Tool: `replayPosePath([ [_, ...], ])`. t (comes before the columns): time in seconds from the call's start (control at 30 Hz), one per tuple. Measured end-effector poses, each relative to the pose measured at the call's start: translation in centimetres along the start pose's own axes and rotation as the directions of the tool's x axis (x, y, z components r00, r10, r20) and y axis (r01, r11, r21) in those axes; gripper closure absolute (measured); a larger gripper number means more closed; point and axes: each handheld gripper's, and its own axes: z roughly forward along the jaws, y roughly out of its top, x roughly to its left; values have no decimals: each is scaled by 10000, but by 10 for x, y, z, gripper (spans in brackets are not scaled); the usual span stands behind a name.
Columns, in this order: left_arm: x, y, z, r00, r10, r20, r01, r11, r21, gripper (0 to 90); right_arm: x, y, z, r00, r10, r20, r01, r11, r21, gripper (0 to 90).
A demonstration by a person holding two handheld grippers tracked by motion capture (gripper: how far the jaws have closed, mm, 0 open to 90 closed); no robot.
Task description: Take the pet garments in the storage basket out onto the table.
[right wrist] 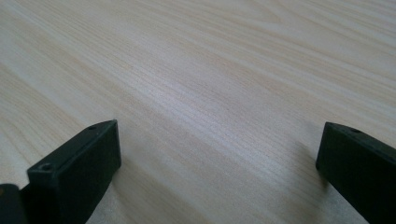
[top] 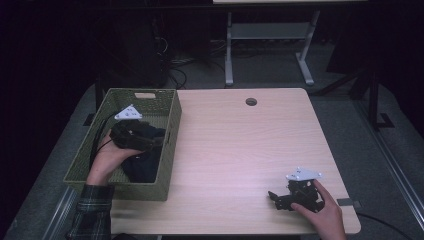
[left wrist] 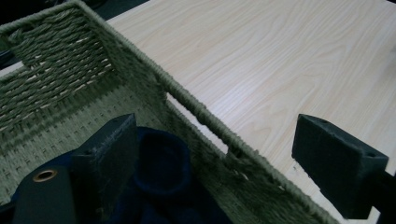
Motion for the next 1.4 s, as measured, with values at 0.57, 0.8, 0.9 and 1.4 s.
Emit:
replayPosePath([
  [0.57, 20, -25, 3, 9983, -384, -427, 410, 9973, 616, 141, 0, 0, 0, 10000, -1, 1, 1, 10000, -1, 0],
  [0.8, 23, -35, 8, 9980, -406, -478, 449, 9946, 931, 141, 0, 0, 0, 10000, -2, 0, 2, 10000, 0, 0],
  [0.9, 24, -38, 9, 9984, -386, -416, 431, 9928, 1118, 141, 0, 0, 0, 10000, 14, -1, -14, 10000, 6, 0],
  [1.4, 24, -52, 27, 9984, -535, 202, 477, 9739, 2219, 143, 0, 0, 0, 10000, 11, -10, -11, 10000, 7, 0],
])
